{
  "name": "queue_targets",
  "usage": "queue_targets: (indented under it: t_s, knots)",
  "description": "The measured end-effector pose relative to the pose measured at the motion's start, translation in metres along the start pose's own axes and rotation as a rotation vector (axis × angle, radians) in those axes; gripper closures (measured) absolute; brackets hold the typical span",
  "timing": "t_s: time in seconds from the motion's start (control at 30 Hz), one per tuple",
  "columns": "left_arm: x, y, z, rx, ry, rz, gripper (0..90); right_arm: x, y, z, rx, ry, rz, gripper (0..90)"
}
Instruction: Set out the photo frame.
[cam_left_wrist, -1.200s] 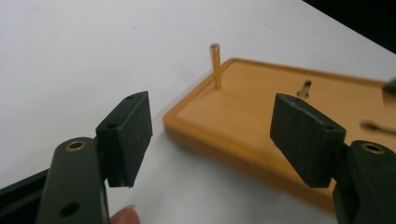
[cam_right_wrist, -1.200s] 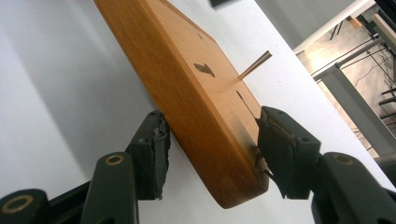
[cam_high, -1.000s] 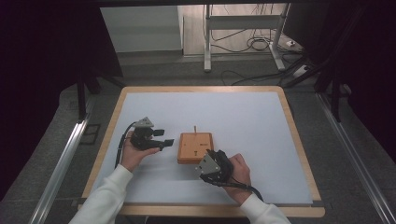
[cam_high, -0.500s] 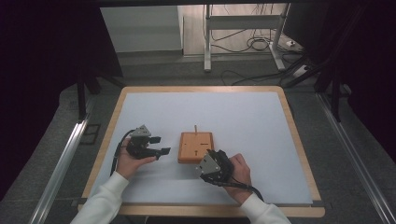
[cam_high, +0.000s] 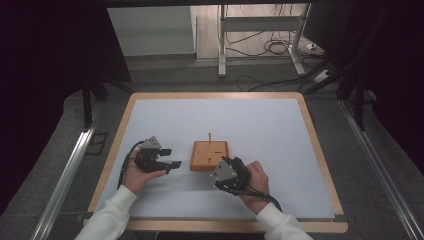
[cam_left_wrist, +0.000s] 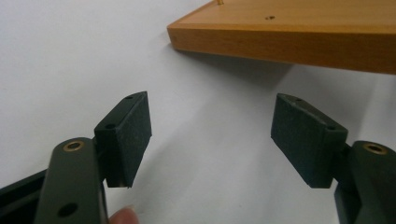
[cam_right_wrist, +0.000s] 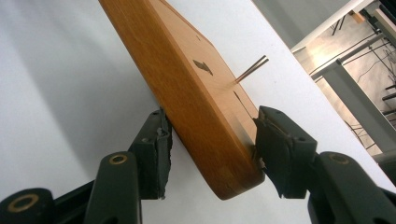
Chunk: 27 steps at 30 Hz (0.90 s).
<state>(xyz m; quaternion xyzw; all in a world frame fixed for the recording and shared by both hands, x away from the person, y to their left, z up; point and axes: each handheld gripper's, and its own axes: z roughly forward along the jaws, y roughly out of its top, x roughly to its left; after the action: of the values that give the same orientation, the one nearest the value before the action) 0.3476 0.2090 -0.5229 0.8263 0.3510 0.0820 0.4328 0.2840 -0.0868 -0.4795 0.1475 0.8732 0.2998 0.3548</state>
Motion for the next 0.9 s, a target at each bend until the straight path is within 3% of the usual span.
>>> queue_targets:
  t_s: [0.13,0.3,0.43,0.9]
  knots:
    - [-0.002,-0.002,0.001,0.016,0.002,0.018,28.2,-0.002,0.003,0.001,0.002,0.001,-0.01,48.5]
    - [0.0,-0.005,0.0,0.014,0.004,0.01,28.3,-0.009,0.01,0.001,0.016,0.015,-0.009,50.0]
    - [0.002,-0.008,-0.001,0.001,-0.003,-0.019,28.4,-0.013,0.013,0.002,0.018,0.023,-0.011,51.3]
    - [0.003,-0.009,0.001,0.008,-0.005,-0.02,28.4,-0.024,0.022,0.003,0.038,0.048,-0.032,53.8]
